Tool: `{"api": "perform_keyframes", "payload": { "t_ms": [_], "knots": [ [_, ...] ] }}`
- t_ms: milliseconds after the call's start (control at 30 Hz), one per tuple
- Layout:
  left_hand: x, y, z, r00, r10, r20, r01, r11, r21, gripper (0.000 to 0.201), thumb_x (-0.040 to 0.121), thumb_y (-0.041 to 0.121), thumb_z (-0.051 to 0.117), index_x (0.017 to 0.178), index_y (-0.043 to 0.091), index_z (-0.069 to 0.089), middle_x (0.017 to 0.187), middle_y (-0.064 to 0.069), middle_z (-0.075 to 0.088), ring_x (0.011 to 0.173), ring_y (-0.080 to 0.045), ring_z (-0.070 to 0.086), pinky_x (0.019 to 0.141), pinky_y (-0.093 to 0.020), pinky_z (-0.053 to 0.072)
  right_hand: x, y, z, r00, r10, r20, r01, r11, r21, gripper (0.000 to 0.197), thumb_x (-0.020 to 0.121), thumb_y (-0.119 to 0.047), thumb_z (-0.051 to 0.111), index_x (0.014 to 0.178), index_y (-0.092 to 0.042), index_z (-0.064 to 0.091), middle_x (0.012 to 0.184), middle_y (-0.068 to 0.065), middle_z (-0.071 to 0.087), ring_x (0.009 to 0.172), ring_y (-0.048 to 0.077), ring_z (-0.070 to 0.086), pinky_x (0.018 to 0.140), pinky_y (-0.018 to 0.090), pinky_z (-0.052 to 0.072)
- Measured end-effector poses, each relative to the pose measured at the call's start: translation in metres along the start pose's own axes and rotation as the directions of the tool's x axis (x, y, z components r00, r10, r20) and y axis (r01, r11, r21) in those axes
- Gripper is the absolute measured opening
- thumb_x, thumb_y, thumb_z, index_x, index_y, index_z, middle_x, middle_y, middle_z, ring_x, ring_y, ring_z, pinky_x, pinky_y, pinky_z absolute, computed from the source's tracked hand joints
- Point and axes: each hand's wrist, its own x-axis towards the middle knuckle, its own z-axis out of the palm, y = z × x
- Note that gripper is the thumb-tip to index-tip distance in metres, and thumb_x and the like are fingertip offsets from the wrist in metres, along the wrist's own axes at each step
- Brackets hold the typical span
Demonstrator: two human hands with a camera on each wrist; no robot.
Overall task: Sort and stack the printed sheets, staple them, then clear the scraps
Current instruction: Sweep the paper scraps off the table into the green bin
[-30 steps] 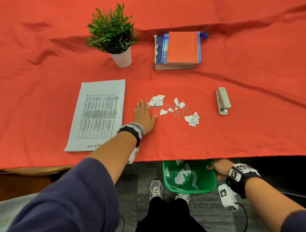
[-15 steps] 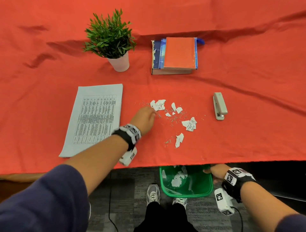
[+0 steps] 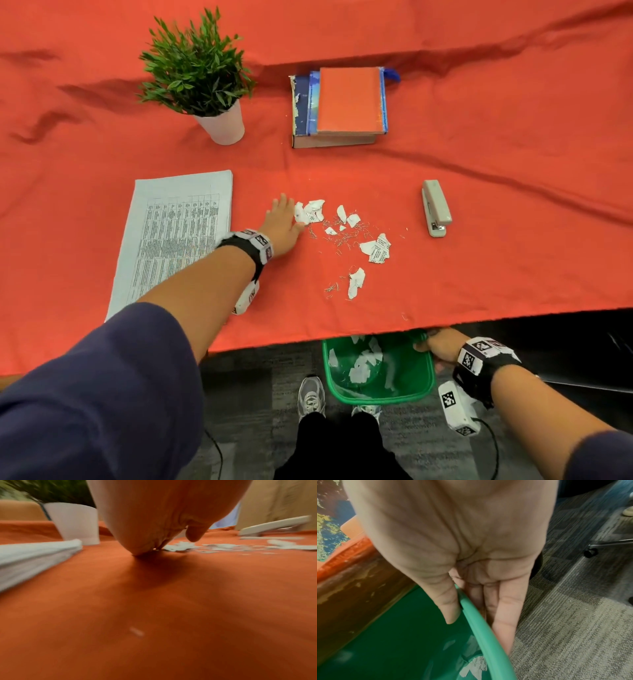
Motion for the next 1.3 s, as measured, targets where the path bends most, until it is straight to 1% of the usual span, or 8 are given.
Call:
{"api": "perform_keyframes", "payload": {
  "t_ms": [133,267,433,667,833,933,1067,1300],
  "knots": [
    [-0.039,0.035,0.031,0.983,0.174,0.064,-0.171,0.984,-0.059,0.062,0.102,0.028,0.035,0.152,0.005,0.006,0.159,-0.015,-0.012,0.147,-0.031,-0.012,0.118,-0.043,-0.002,-0.004,-0.001,0.001,1.0,-0.008,-0.004,0.008,1.0,-0.01,0.041,0.093,-0.039,0.057,0.113,-0.005,0.065,0.114,0.011,0.068,0.095,0.024,0.066,0.089,0.031,0.05],
    [-0.078,0.057,0.061,0.949,0.282,0.142,-0.276,0.959,-0.065,0.065,0.102,0.031,0.033,0.153,0.008,-0.001,0.16,-0.01,-0.014,0.147,-0.025,-0.014,0.118,-0.038,-0.005,0.0,0.002,0.003,1.0,0.027,-0.013,-0.025,0.991,0.128,0.035,0.088,-0.028,0.066,0.109,0.001,0.065,0.089,0.013,0.072,0.051,0.02,0.064,0.056,0.029,0.055],
    [-0.138,0.085,0.094,0.889,0.378,0.259,-0.385,0.922,-0.024,0.069,0.101,0.037,0.033,0.152,0.013,-0.007,0.156,-0.003,-0.021,0.143,-0.018,-0.02,0.117,-0.033,-0.007,0.017,0.015,0.011,1.0,0.02,0.009,-0.021,0.966,0.257,0.05,0.08,-0.021,0.073,0.121,0.004,0.057,0.115,0.02,0.067,0.088,0.04,0.07,0.075,0.054,0.058],
    [-0.19,0.1,0.118,0.793,0.476,0.38,-0.415,0.879,-0.233,0.059,0.104,0.035,0.027,0.154,0.02,-0.003,0.159,0.008,-0.016,0.145,-0.007,-0.017,0.119,-0.027,-0.001,0.026,0.022,0.017,0.998,0.014,0.054,-0.034,0.919,0.392,0.063,0.079,-0.016,0.074,0.135,-0.004,0.049,0.123,0.019,0.064,0.084,0.038,0.072,0.073,0.055,0.058],
    [-0.171,0.09,0.092,0.91,0.387,0.146,-0.371,0.92,-0.125,0.053,0.103,0.039,0.024,0.151,0.032,0.003,0.156,0.017,-0.01,0.143,-0.005,-0.013,0.117,-0.027,-0.003,0.034,0.025,0.018,0.998,0.009,0.059,-0.032,0.915,0.402,0.065,0.078,-0.015,0.075,0.136,-0.003,0.048,0.126,0.02,0.062,0.086,0.04,0.071,0.073,0.056,0.058],
    [-0.13,0.076,0.071,0.986,0.167,0.008,-0.165,0.983,-0.085,0.062,0.101,0.04,0.028,0.152,0.022,-0.003,0.158,0.003,-0.016,0.144,-0.015,-0.016,0.119,-0.036,-0.002,0.023,0.02,0.016,0.998,0.013,0.064,-0.039,0.91,0.413,0.052,0.081,-0.011,0.072,0.128,0.0,0.053,0.117,0.021,0.066,0.09,0.042,0.07,0.076,0.057,0.057],
    [-0.086,0.059,0.064,0.999,-0.05,-0.009,0.05,0.999,0.018,0.071,0.1,0.046,0.027,0.152,0.01,-0.006,0.158,-0.013,-0.016,0.146,-0.029,-0.015,0.12,-0.042,-0.002,0.024,0.021,0.019,0.997,0.02,0.069,-0.047,0.906,0.421,0.054,0.082,-0.009,0.07,0.131,0.0,0.05,0.113,0.022,0.068,0.087,0.043,0.071,0.074,0.058,0.057],
    [-0.123,0.103,0.117,0.939,0.304,0.162,-0.328,0.933,0.149,0.073,0.099,0.051,0.021,0.151,0.014,-0.014,0.155,-0.008,-0.027,0.143,-0.026,-0.023,0.12,-0.045,-0.005,0.011,0.017,0.02,0.998,0.008,0.056,-0.03,0.918,0.394,0.028,0.086,-0.009,0.067,0.111,0.003,0.062,0.103,0.022,0.071,0.089,0.041,0.07,0.077,0.055,0.057]
  ]
}}
